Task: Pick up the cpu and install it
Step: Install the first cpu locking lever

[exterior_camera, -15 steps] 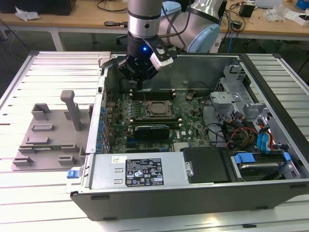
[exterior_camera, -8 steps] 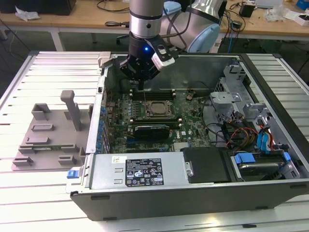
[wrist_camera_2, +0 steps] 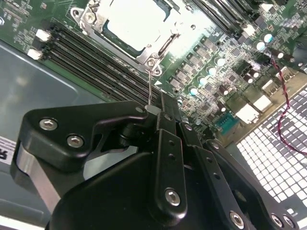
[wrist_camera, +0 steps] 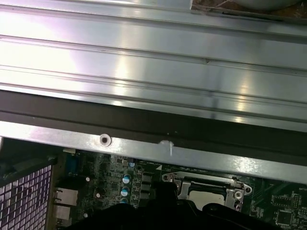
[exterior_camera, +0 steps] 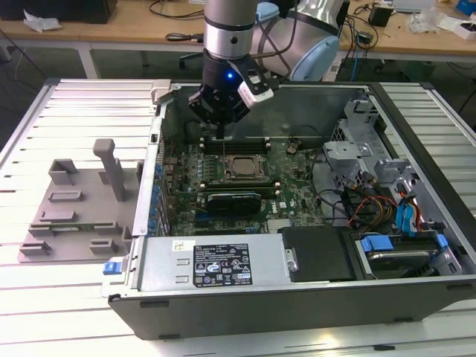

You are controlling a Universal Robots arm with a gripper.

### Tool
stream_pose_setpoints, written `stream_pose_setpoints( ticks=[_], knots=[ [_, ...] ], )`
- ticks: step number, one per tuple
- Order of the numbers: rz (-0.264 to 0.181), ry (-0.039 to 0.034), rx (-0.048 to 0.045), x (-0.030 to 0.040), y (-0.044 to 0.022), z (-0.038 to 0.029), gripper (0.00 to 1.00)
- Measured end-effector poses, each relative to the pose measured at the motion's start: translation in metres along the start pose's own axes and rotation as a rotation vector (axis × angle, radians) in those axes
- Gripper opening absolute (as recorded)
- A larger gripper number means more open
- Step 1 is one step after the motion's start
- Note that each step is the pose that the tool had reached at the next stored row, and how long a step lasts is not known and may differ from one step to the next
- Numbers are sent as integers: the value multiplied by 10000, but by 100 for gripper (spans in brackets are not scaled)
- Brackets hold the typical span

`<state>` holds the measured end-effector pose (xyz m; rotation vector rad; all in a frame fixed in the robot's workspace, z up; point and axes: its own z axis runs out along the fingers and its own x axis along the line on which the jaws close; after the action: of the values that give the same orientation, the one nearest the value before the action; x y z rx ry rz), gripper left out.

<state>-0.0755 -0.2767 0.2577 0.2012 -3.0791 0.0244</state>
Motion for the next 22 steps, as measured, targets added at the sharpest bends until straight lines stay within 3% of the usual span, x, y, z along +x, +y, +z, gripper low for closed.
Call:
stream_pose_setpoints(
  ticks=[2, 10, 13, 15, 19, 22],
  knots=[
    [1, 8, -1, -48, -6, -2, 11],
    [2, 19, -1, -135, -18, -7, 11],
    [19, 22, 24, -140, -18, -5, 11],
    [110, 37, 118, -140, -20, -5, 11],
    [515, 46, 96, -141, -22, 18, 11],
    [593, 56, 88, -143, -25, 77, 11]
  ],
)
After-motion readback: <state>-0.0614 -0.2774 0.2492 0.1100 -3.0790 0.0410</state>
